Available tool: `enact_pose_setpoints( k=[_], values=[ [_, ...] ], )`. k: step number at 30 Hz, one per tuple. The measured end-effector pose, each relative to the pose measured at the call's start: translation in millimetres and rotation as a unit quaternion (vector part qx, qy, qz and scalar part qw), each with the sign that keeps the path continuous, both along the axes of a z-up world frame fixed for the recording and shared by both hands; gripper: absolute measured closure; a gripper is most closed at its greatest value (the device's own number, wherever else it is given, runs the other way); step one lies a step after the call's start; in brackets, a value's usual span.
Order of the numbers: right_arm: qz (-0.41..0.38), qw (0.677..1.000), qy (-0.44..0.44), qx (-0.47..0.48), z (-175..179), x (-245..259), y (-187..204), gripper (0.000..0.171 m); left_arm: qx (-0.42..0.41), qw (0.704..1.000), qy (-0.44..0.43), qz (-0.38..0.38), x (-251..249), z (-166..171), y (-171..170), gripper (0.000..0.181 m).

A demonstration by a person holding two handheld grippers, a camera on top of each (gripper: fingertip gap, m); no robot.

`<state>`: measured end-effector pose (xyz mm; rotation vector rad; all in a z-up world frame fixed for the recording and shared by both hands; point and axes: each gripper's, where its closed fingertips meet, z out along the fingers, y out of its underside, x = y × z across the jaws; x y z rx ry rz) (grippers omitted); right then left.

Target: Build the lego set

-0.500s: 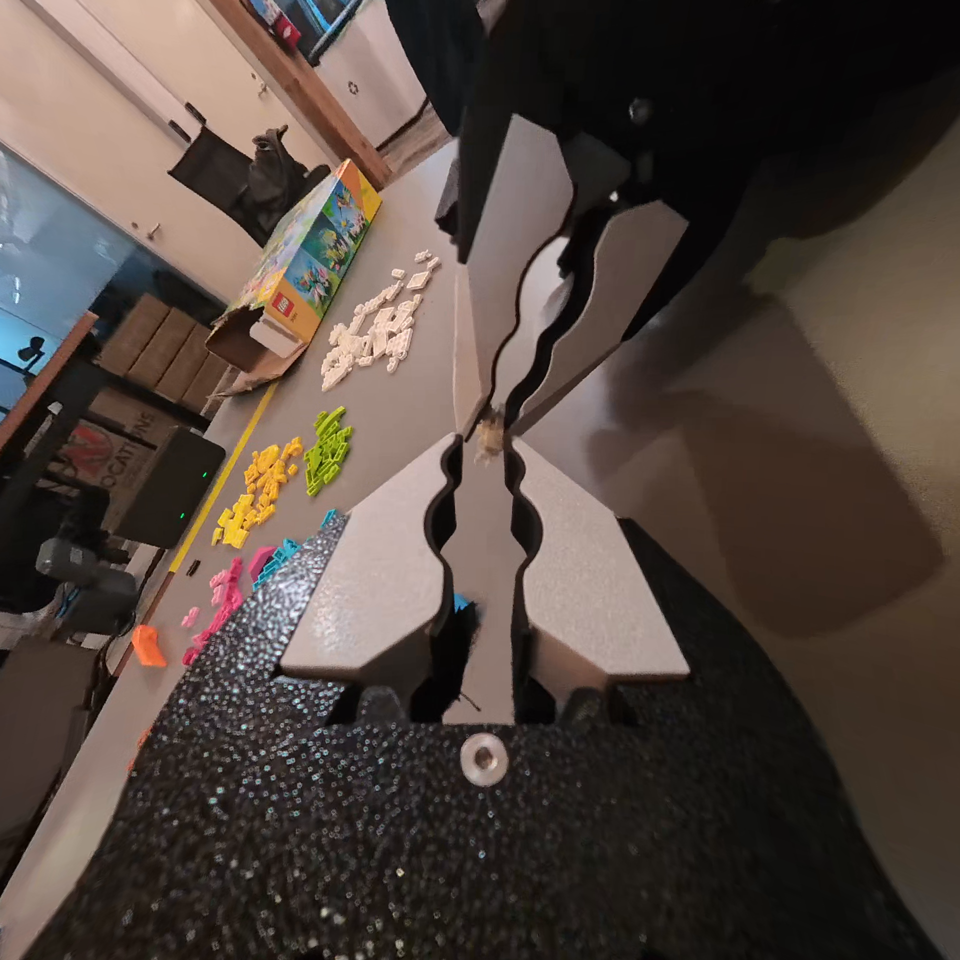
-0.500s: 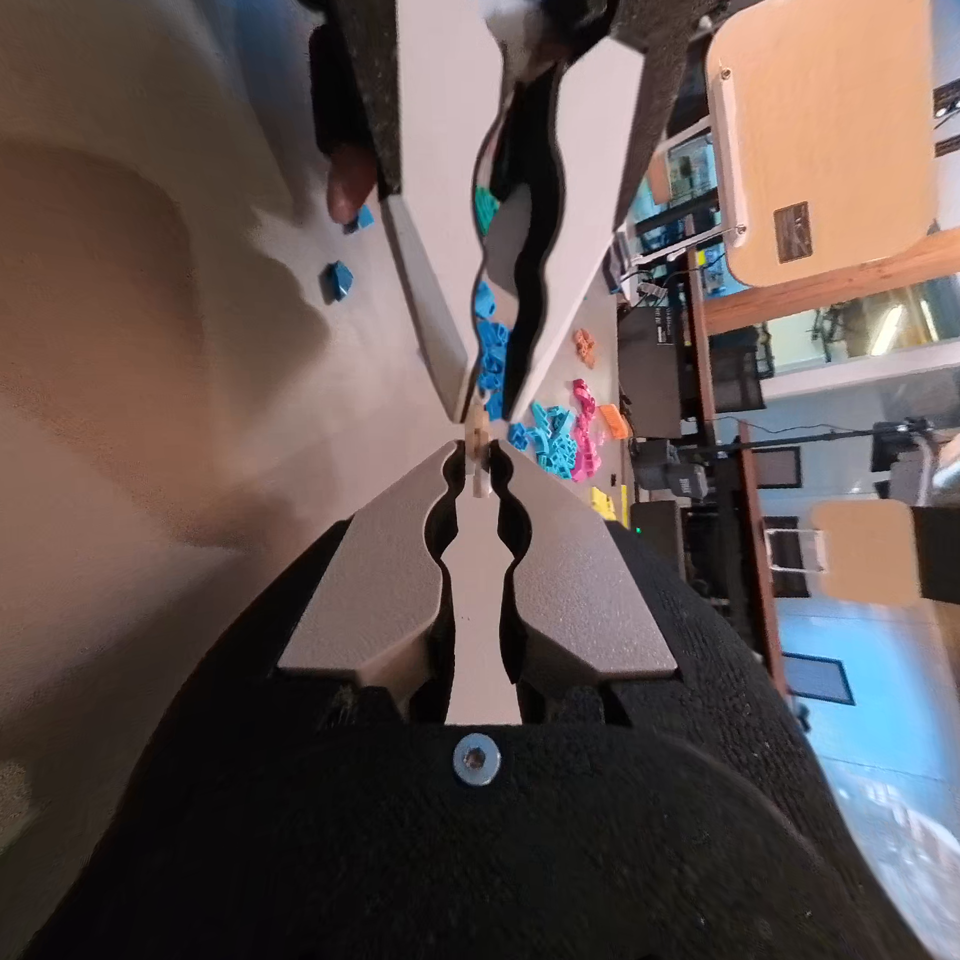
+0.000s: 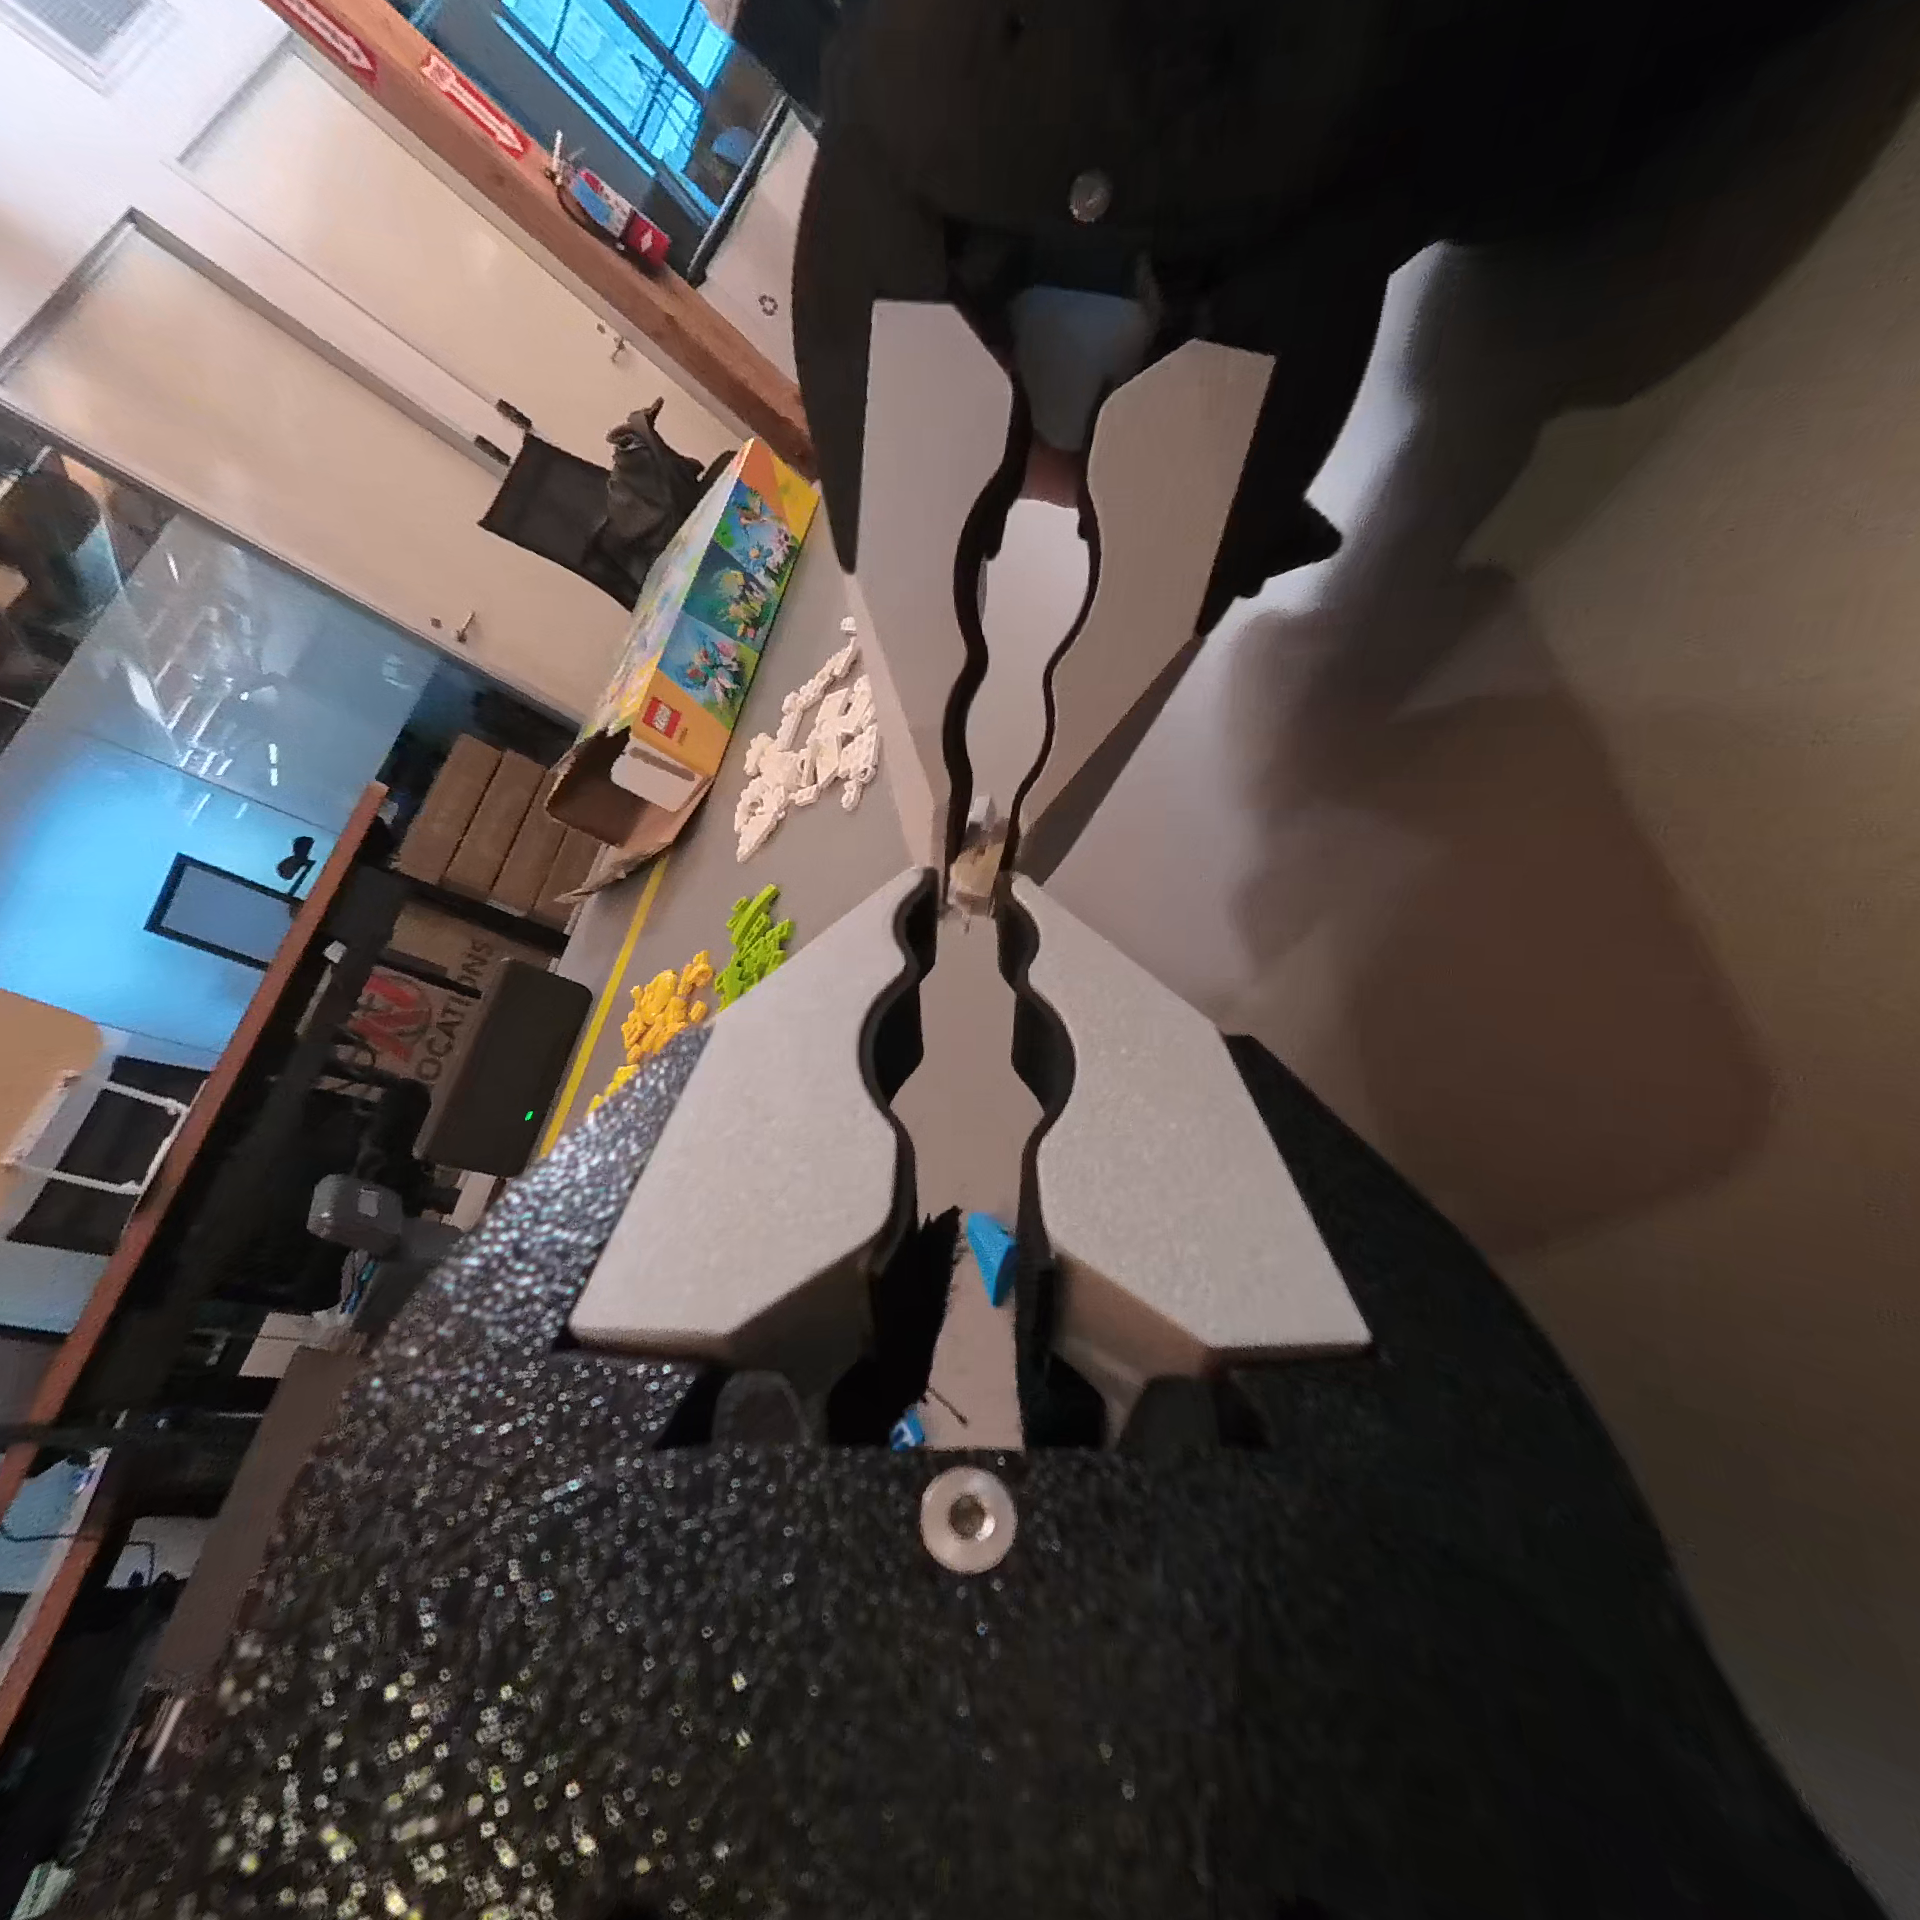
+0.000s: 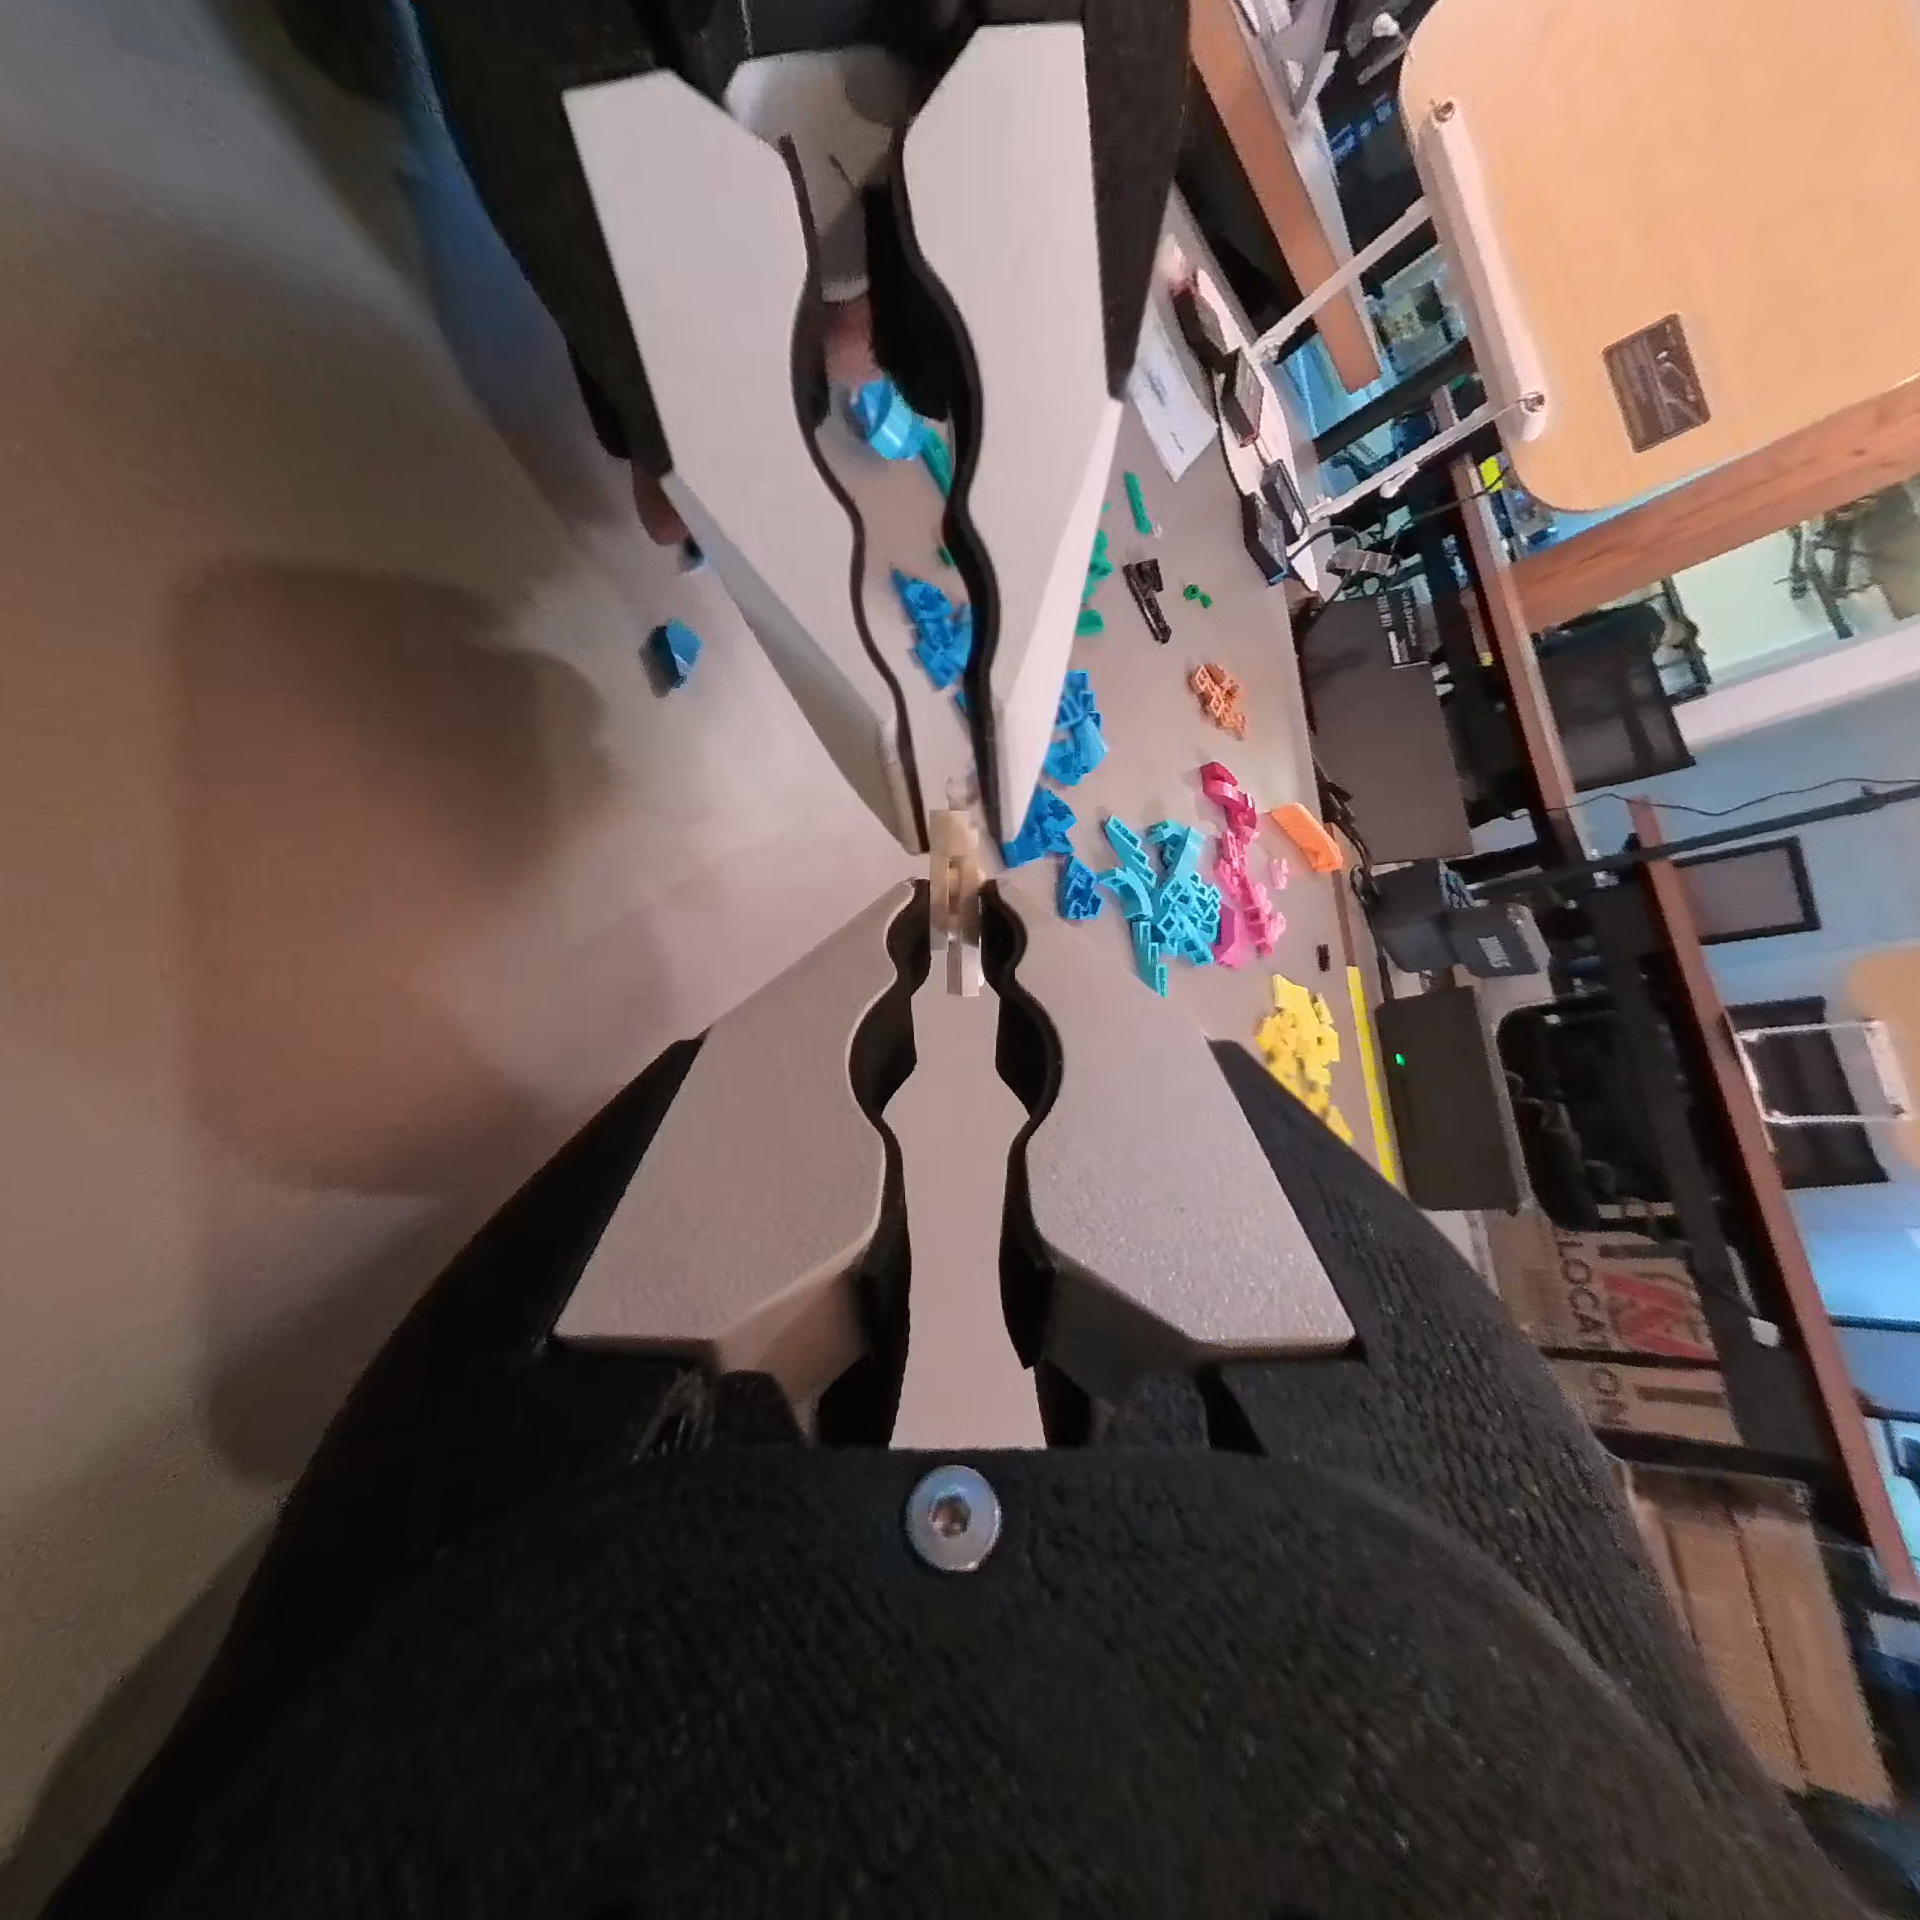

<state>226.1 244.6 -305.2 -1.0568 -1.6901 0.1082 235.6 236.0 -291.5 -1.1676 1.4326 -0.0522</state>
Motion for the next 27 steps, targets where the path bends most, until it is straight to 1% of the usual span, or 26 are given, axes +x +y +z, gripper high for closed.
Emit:
enact_pose_setpoints(
  k=[5, 9, 11, 15, 18, 21, 24, 25, 27],
  values=[
    [0.008, 1.0, -0.014, -0.008, -7.4, -2.0, -3.0, 0.164, -0.071, 0.997, 0.007, -0.012, -1.4, -8.5, -3.2, 0.176],
    [0.0, 0.999, -0.022, 0.049, -7.5, -2.4, 2.3, 0.162, -0.139, 0.99, -0.017, 0.014, -3.3, -10.9, 2.8, 0.176],
    [0.0, 0.997, -0.027, 0.074, -6.9, -2.7, 2.6, 0.162, -0.158, 0.987, -0.029, 0.015, -3.7, -11.0, 3.3, 0.176],
    [-0.002, 0.99, -0.032, 0.134, -1.6, -3.3, 3.3, 0.163, -0.174, 0.983, -0.05, 0.016, -4.2, -7.2, 3.9, 0.176],
    [0.007, 0.98, -0.057, 0.19, -2.9, -3.3, 1.4, 0.164, -0.178, 0.983, -0.045, 0.01, -4.2, -9.3, 1.9, 0.176],
    [0.009, 0.977, -0.073, 0.201, -4.8, -2.9, 0.1, 0.165, -0.169, 0.985, -0.032, 0.008, -3.8, -11.6, 0.4, 0.176],
    [0.009, 0.977, -0.068, 0.203, -4.6, -3.2, 1.9, 0.165, -0.172, 0.984, -0.035, 0.012, -3.9, -11.9, 1.4, 0.176],
    [0.006, 0.978, -0.056, 0.202, -2.0, -3.4, 3.6, 0.164, -0.175, 0.983, -0.047, 0.015, -4.1, -9.6, 2.8, 0.176],
    [-0.001, 0.975, -0.027, 0.221, 7.4, -2.8, 8.3, 0.164, -0.205, 0.973, -0.102, 0.02, -3.2, 0.0, 6.2, 0.176]
  ],
)
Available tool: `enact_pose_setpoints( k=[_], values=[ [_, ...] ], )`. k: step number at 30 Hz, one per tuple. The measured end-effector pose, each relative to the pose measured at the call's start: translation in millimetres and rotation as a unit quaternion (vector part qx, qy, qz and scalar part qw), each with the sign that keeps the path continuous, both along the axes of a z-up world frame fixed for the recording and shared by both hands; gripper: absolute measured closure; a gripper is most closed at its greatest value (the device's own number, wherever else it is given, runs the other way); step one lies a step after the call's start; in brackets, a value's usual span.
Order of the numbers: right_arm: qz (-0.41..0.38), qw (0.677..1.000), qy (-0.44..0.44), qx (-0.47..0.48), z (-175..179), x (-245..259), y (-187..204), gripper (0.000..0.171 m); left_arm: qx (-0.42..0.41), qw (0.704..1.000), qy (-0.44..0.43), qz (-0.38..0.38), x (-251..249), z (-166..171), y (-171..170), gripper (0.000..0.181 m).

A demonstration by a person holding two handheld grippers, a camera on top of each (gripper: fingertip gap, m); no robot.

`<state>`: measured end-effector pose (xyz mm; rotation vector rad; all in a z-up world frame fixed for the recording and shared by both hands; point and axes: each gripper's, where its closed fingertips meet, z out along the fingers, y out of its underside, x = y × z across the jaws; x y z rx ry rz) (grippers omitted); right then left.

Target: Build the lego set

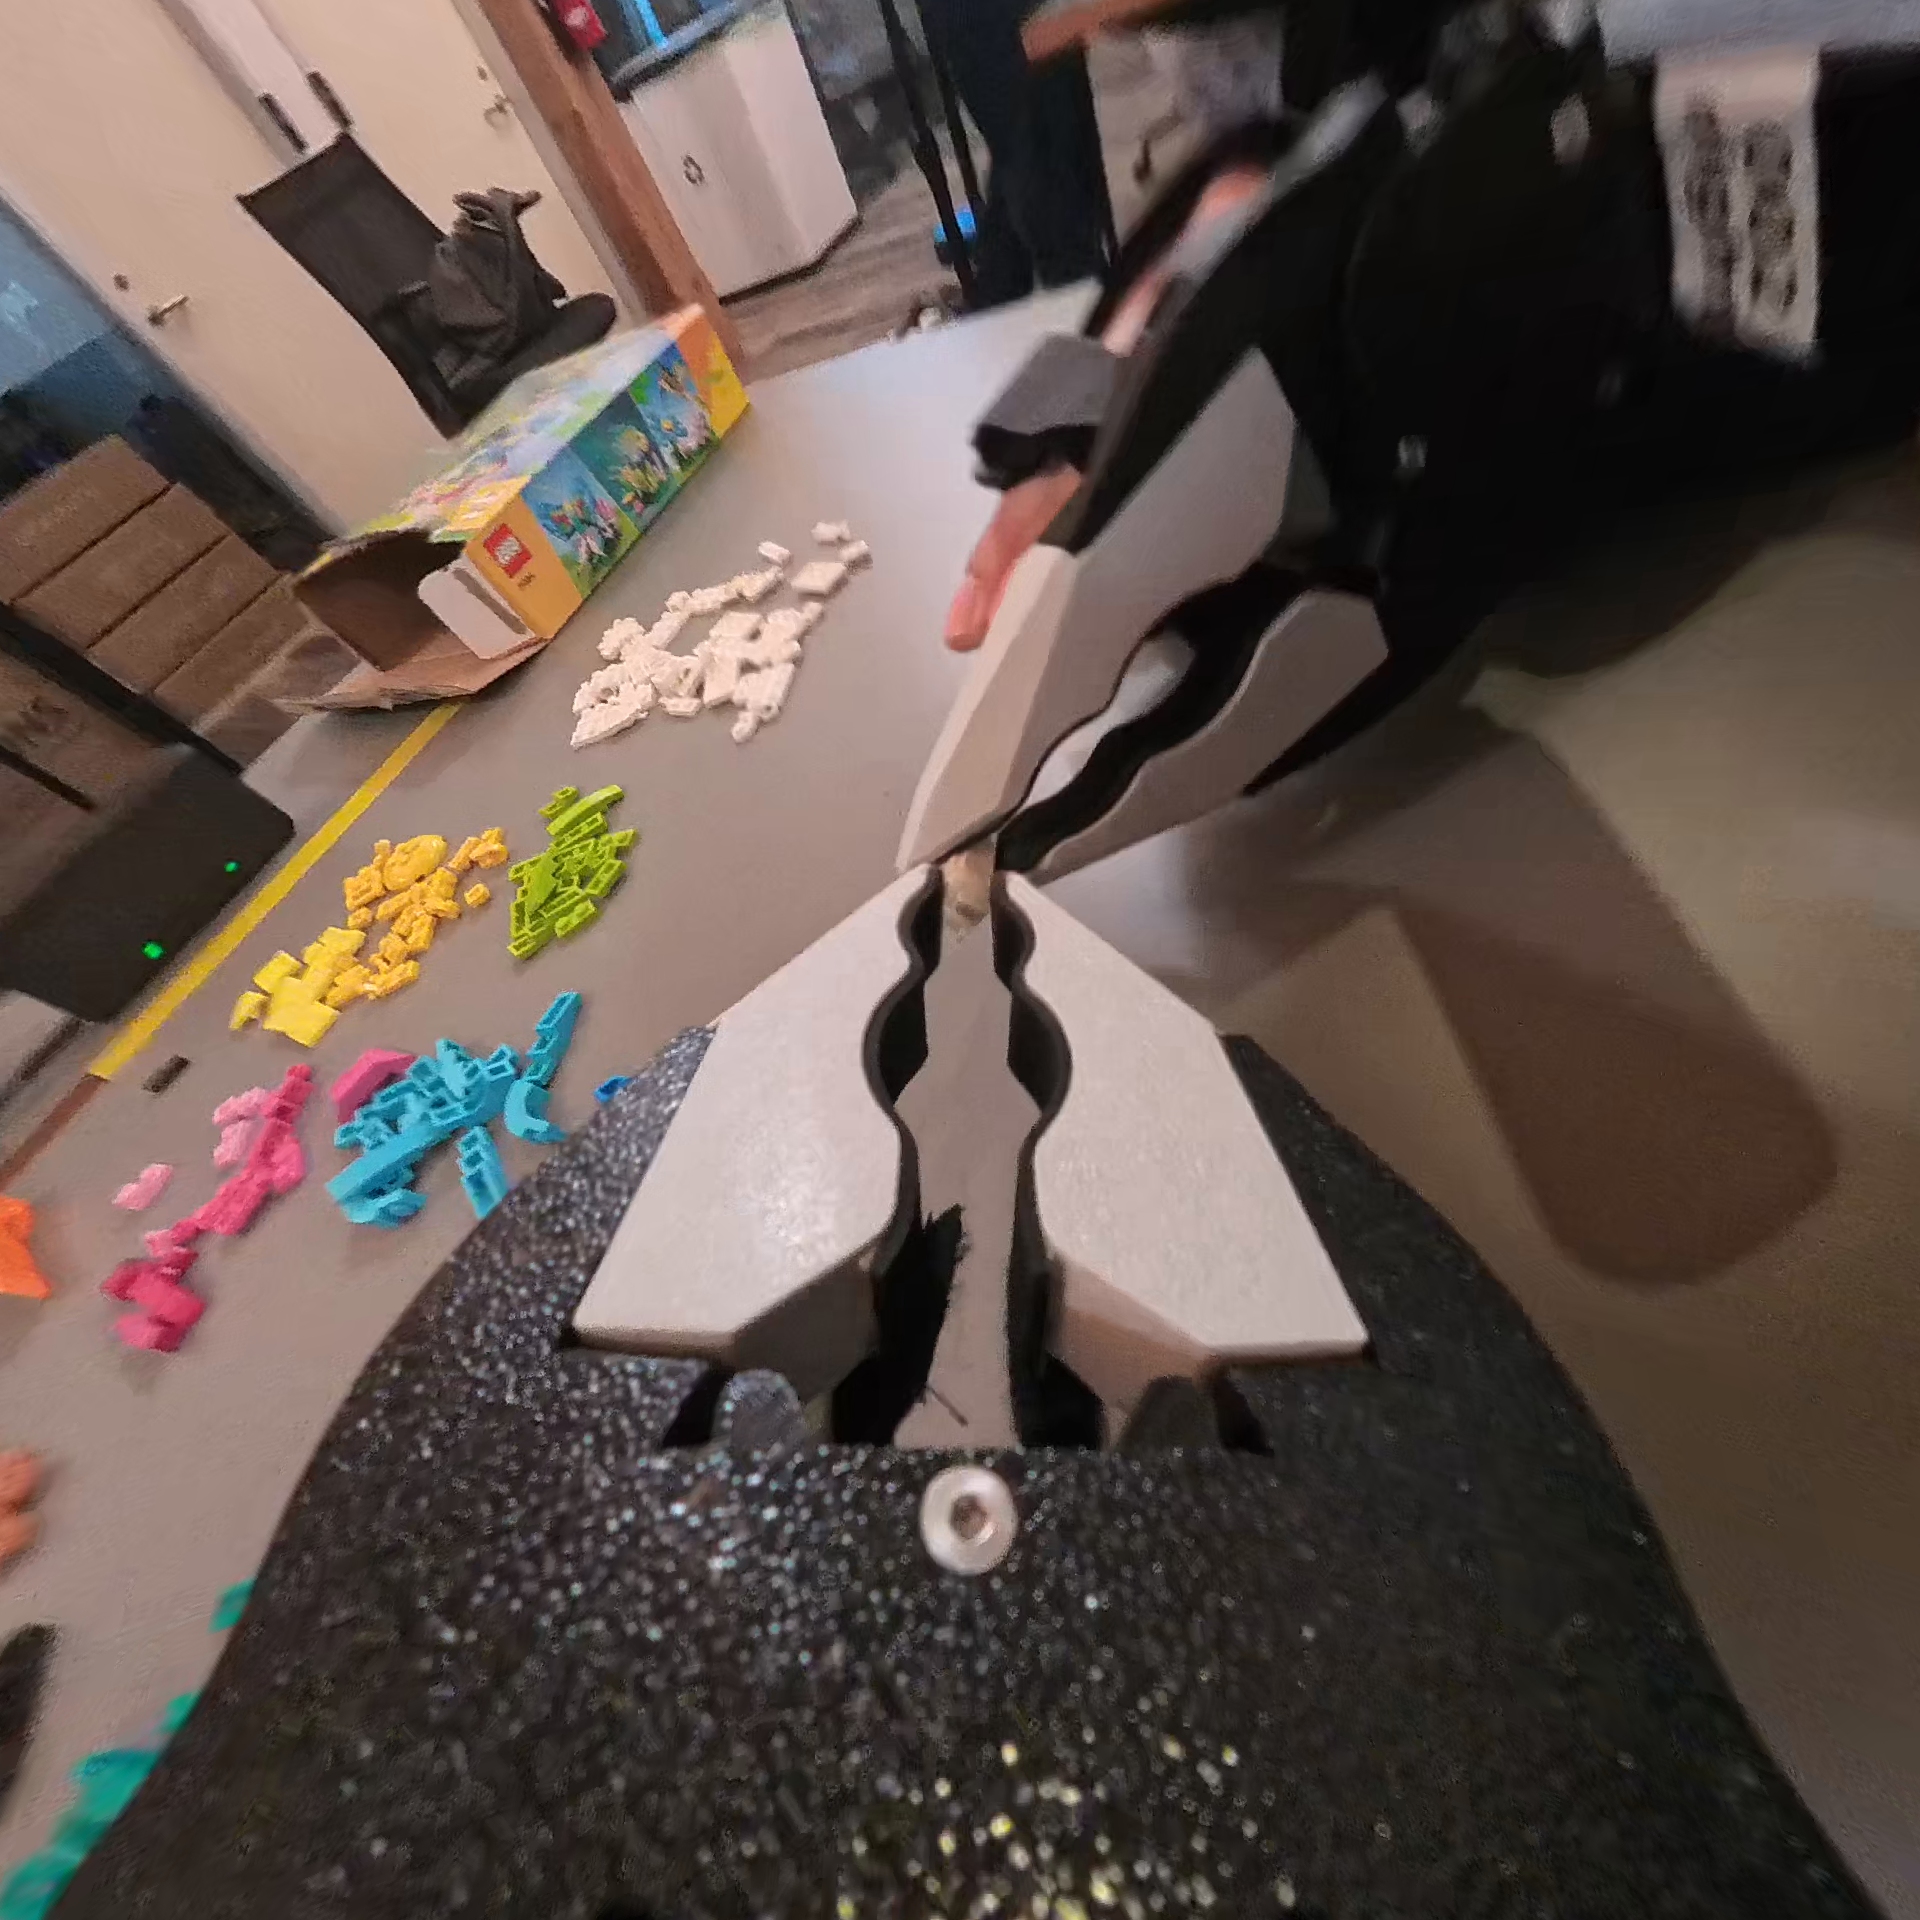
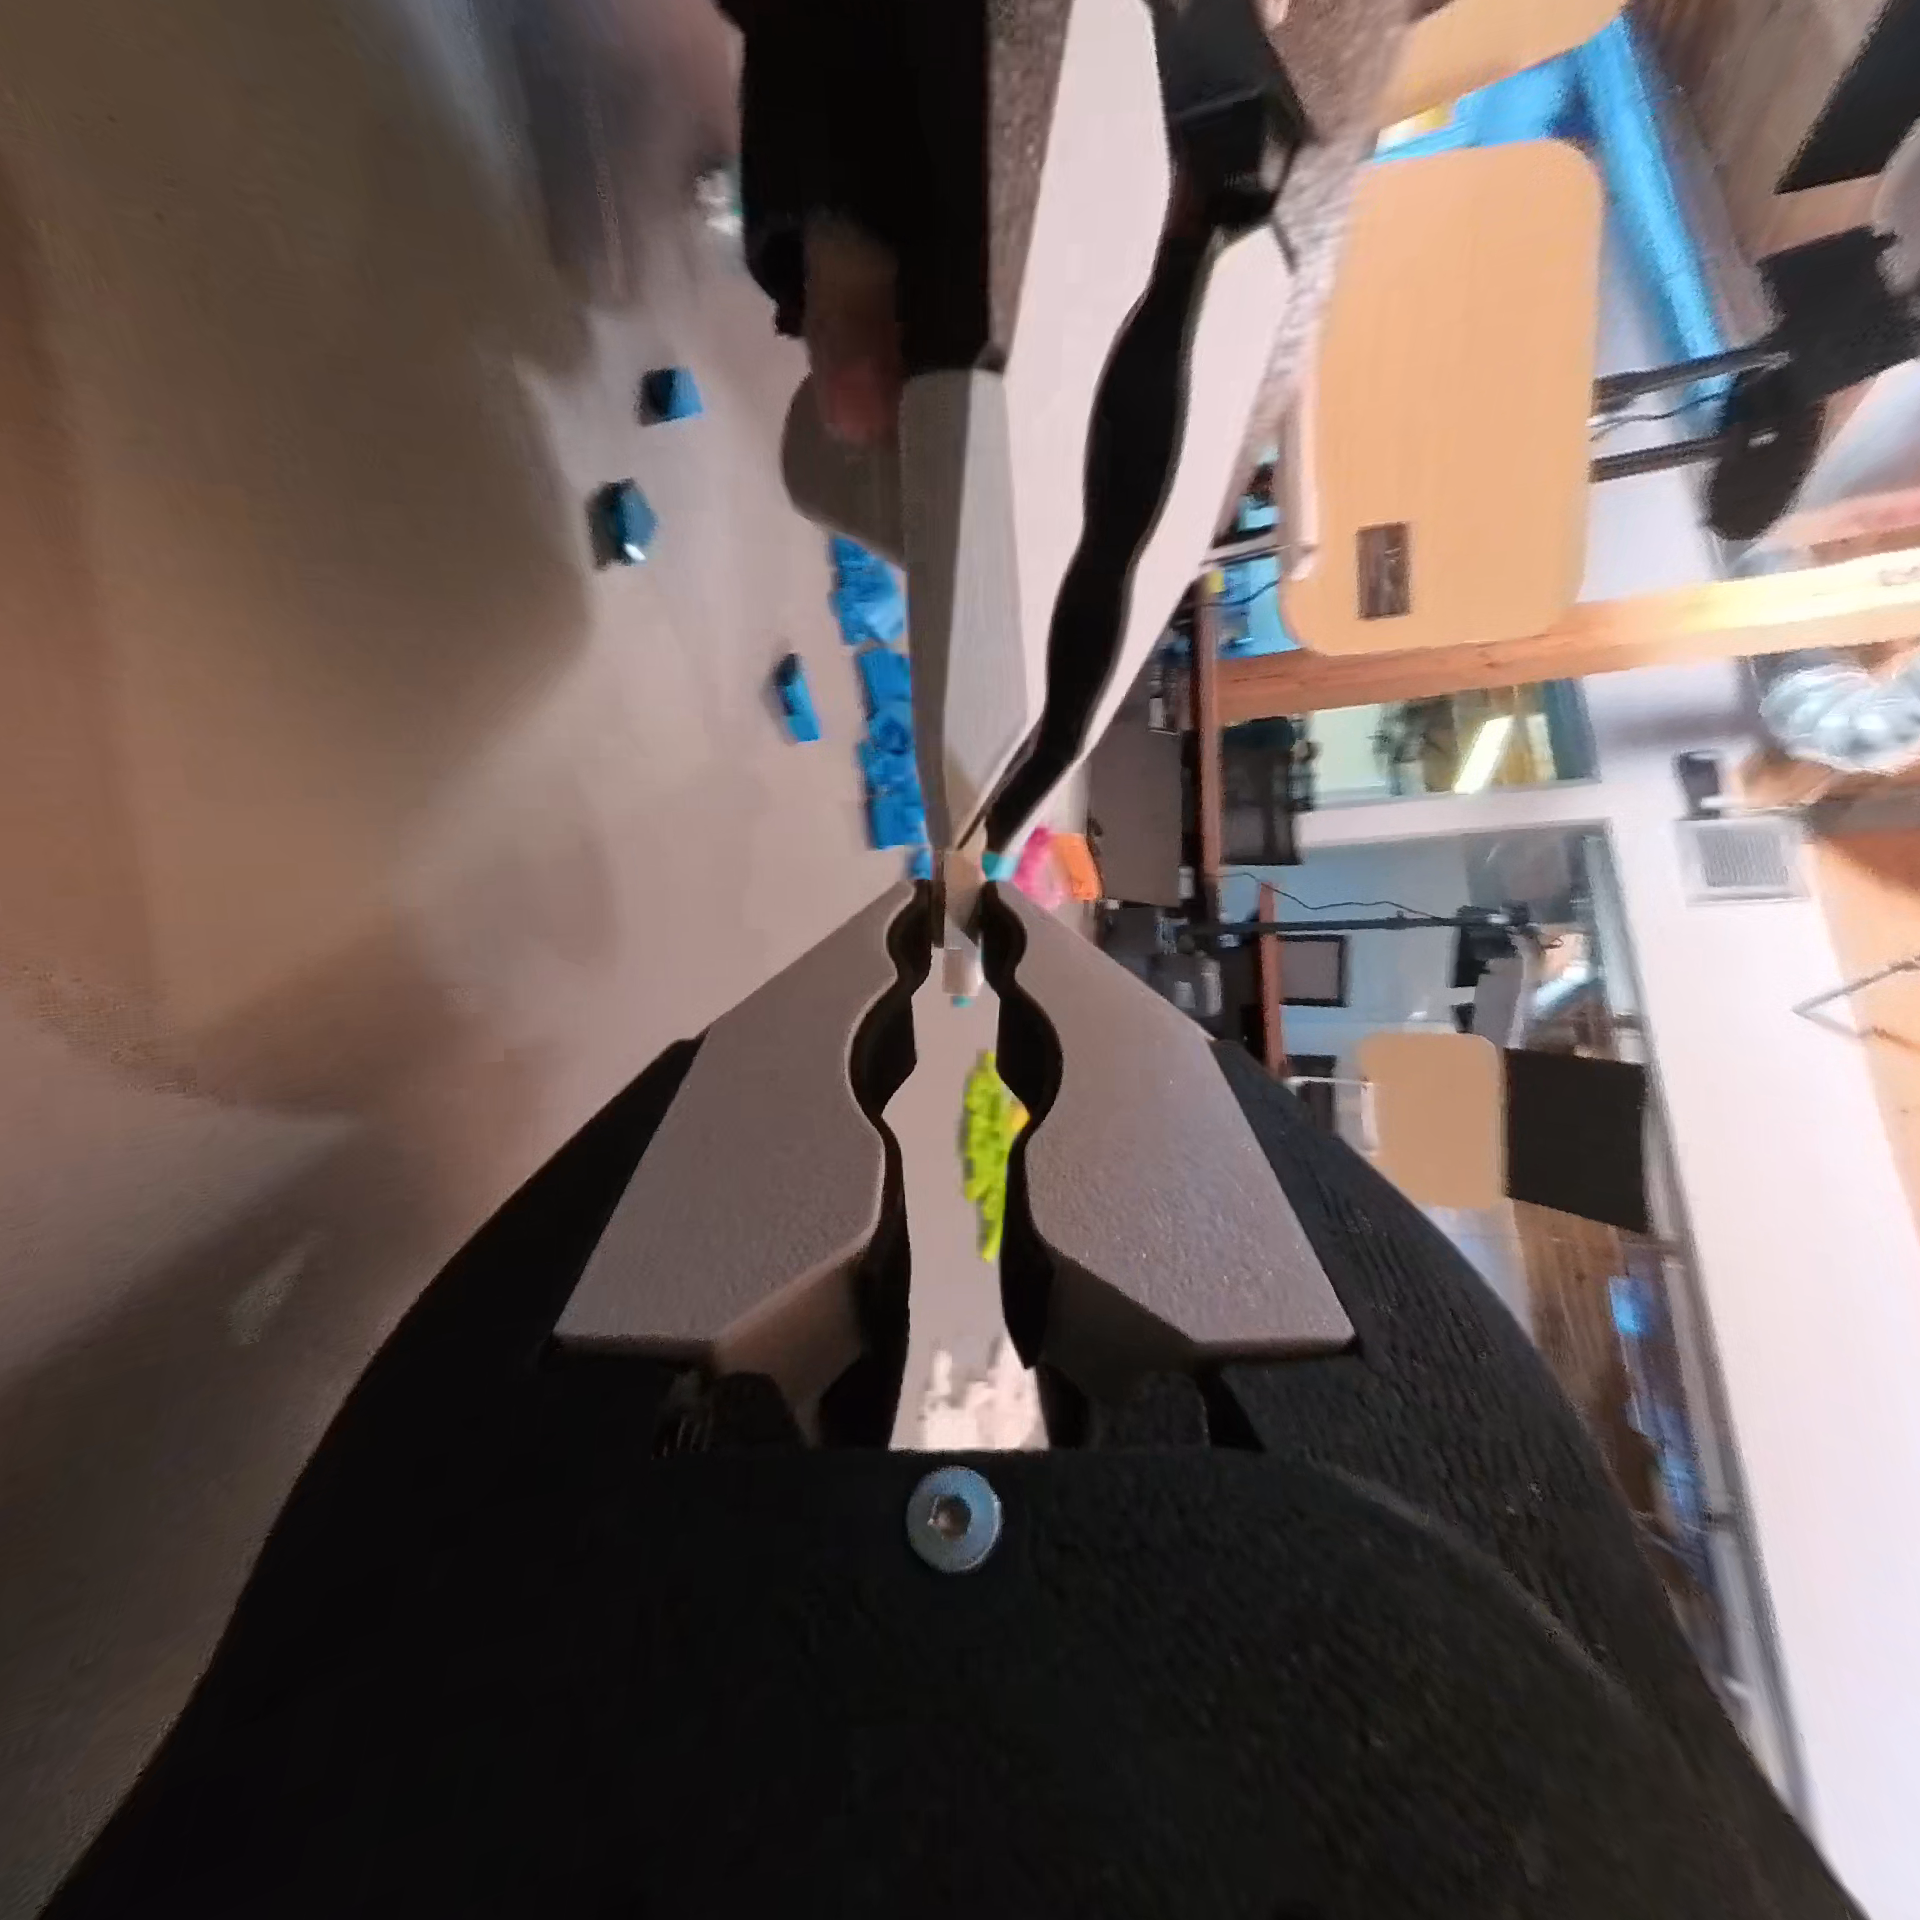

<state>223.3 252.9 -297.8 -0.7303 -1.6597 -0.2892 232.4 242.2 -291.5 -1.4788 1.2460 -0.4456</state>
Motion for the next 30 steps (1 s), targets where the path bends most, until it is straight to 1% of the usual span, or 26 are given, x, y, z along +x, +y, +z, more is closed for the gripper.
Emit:
enact_pose_setpoints(
  k=[2, 3, 6, 10, 15, 18, 21, 22, 25, 30],
  values=[
    [0.0, 0.999, 0.014, 0.047, 9.5, 2.8, 4.0, 0.164, -0.053, 0.998, -0.034, 0.01, -3.1, 2.3, 3.4, 0.166],
    [0.003, 0.998, 0.015, 0.063, 12.1, 3.9, 4.3, 0.164, -0.075, 0.996, -0.051, 0.006, -4.1, 3.3, 3.1, 0.167],
    [0.014, 0.995, 0.017, 0.096, 17.2, 4.5, 1.5, 0.164, -0.138, 0.983, -0.119, -0.024, -1.7, 13.8, -2.8, 0.172],
    [0.019, 0.993, 0.019, 0.112, 20.8, 4.4, -1.4, 0.164, -0.184, 0.968, -0.163, -0.041, -1.7, 20.2, -5.0, 0.179],
    [0.02, 0.994, 0.016, 0.108, 18.7, 4.4, -1.8, 0.164, -0.178, 0.972, -0.151, -0.033, -2.4, 16.8, -3.5, 0.181],
    [0.021, 0.993, 0.018, 0.119, 21.0, 4.2, -2.8, 0.164, -0.177, 0.972, -0.156, -0.025, -4.3, 18.1, -1.2, 0.174],
    [0.019, 0.991, 0.02, 0.134, 23.9, 3.7, -3.5, 0.164, -0.2, 0.963, -0.172, -0.048, -2.2, 20.9, -6.8, 0.178],
    [0.018, 0.99, 0.024, 0.136, 25.5, 3.8, -3.3, 0.164, -0.202, 0.962, -0.175, -0.05, -1.6, 21.5, -7.3, 0.176],
    [0.015, 0.989, 0.029, 0.141, 27.9, 4.7, -2.1, 0.163, -0.195, 0.965, -0.17, -0.043, -2.4, 20.8, -5.6, 0.175],
    [0.017, 0.989, 0.029, 0.145, 28.3, 3.4, -3.6, 0.164, -0.188, 0.967, -0.163, -0.047, -1.9, 21.0, -6.9, 0.181]
  ],
)
